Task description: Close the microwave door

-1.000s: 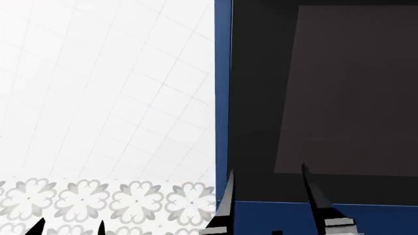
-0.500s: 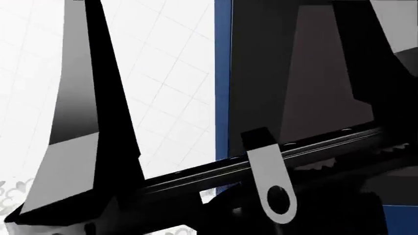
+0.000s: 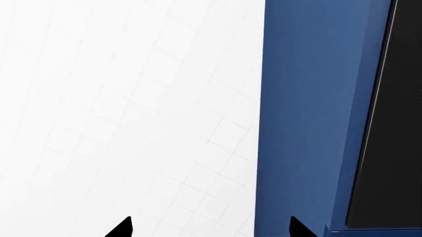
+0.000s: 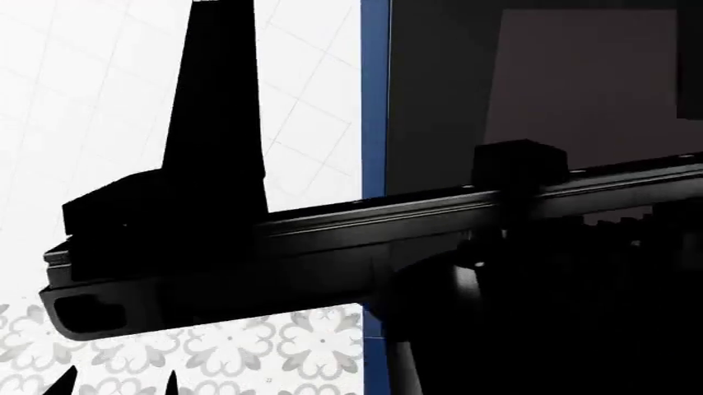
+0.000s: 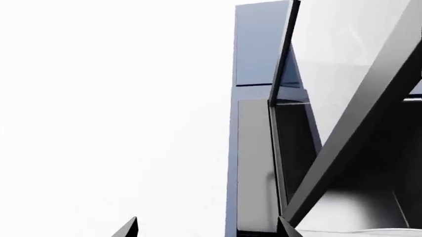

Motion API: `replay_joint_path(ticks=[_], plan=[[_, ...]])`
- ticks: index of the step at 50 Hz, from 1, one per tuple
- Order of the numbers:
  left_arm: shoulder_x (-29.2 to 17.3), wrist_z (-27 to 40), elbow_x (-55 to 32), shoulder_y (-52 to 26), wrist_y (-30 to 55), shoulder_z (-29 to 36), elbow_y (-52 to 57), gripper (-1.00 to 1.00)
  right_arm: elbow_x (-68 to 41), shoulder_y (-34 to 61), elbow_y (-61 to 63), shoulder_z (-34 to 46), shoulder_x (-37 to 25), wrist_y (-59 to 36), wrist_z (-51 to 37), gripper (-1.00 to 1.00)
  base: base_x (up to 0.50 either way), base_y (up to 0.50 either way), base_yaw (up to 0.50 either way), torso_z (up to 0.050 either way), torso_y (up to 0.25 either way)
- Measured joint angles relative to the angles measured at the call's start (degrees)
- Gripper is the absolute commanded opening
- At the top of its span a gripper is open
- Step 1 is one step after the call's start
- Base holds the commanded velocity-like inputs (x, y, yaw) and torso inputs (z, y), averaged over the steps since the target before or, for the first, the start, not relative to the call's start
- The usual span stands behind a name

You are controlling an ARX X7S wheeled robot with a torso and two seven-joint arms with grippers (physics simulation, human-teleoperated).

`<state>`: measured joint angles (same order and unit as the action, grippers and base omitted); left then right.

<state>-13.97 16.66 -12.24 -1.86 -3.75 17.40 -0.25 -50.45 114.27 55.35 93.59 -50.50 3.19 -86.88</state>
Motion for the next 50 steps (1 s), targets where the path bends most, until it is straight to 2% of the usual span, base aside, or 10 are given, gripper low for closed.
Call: replay_joint_path(ticks=[22, 40, 50], plan=[[-0.5, 0.6, 0.0, 0.1, -0.2, 0.6, 0.4, 1.00, -4.3, 0.4, -7.3, -2.1, 5.9, 1.2, 5.5, 1.00, 0.00, 0.00, 0.00, 0.000, 0.000], [-0.8, 0.9, -0.1, 0.0, -0.3, 1.0, 0.4, 1.00, -3.0, -0.5, -8.3, -3.1, 6.6, 1.6, 7.3, 1.00, 0.46, 0.00, 0.00, 0.000, 0.000], [-0.9, 1.1, -0.3, -0.1, -0.4, 1.2, 0.3, 1.00, -3.3, -0.9, -8.6, -3.8, 6.8, 1.7, 7.5, 1.00, 0.01, 0.00, 0.00, 0.000, 0.000]])
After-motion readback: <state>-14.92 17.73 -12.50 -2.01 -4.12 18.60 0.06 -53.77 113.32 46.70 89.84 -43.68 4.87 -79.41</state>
